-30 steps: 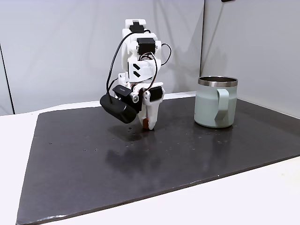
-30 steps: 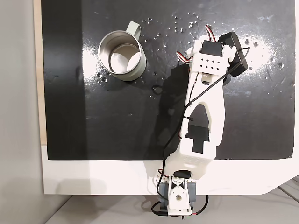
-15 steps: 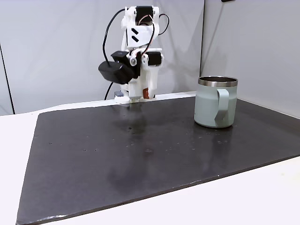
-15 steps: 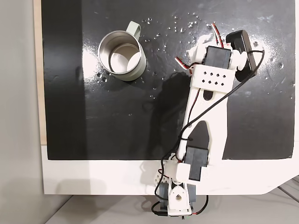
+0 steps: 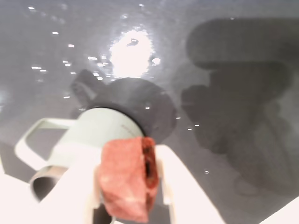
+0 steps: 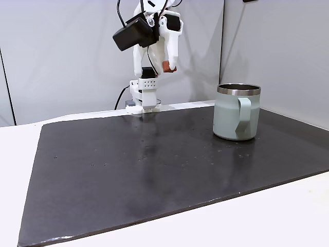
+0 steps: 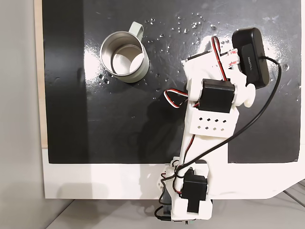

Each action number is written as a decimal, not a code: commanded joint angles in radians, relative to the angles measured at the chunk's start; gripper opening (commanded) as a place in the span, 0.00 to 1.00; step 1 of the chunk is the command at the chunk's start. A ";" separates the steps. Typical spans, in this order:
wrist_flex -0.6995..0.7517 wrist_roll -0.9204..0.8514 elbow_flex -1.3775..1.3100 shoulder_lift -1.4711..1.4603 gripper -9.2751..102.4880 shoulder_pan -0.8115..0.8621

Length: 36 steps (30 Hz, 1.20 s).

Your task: Grasp a cube and put it in the cup.

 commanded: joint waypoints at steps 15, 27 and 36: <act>0.118 0.247 -0.598 -0.350 0.13 -0.293; 0.120 0.328 -0.762 -0.520 0.13 -0.465; 0.123 0.333 -0.750 -0.517 0.16 -0.476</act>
